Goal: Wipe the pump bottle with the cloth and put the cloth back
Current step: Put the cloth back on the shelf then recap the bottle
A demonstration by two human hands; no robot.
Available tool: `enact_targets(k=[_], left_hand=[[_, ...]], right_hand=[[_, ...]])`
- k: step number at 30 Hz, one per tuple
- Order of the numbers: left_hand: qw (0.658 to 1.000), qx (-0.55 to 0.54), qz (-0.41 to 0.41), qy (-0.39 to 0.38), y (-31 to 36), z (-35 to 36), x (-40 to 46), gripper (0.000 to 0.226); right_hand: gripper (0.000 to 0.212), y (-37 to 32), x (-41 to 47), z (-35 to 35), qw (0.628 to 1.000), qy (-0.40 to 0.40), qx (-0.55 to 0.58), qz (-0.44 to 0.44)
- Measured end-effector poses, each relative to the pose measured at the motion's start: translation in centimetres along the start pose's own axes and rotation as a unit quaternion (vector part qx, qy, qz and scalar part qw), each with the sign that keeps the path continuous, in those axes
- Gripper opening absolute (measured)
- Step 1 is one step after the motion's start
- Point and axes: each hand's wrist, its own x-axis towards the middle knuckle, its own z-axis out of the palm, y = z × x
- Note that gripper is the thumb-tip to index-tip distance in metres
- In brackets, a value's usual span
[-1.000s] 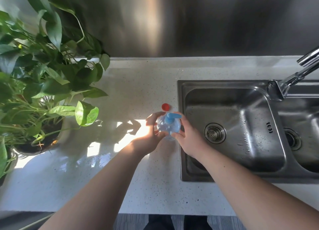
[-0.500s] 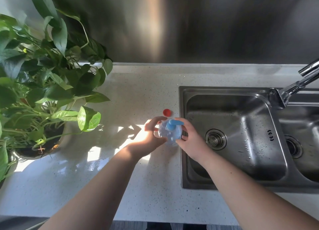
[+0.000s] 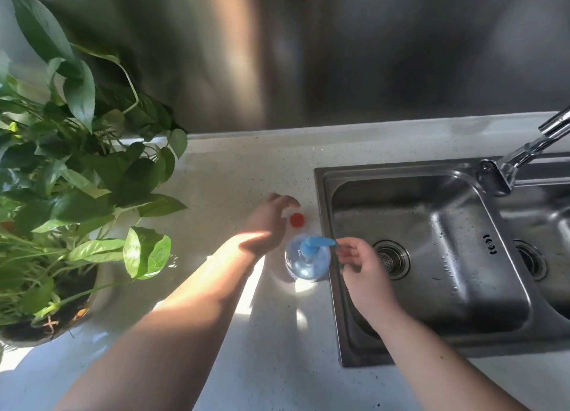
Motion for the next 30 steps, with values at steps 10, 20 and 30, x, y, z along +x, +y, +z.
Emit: enact_targets(k=[10, 20, 30], left_hand=[[0.988, 0.115, 0.093, -0.053, -1.3, 1.9, 2.7, 0.028], [0.996, 0.027, 0.056, 0.067, -3.8, 0.2, -5.0, 0.026], [0.957, -0.223, -0.100, 0.159, -1.0, 1.8, -24.0, 0.023]], right_hand=[[0.054, 1.8, -1.4, 1.1, 0.997, 0.062, 0.023, 0.031], [0.051, 1.4, -4.5, 1.1, 0.998, 0.040, 0.027, 0.027], [0.034, 1.3, -14.3, -1.2, 0.997, -0.031, 0.065, -0.010]])
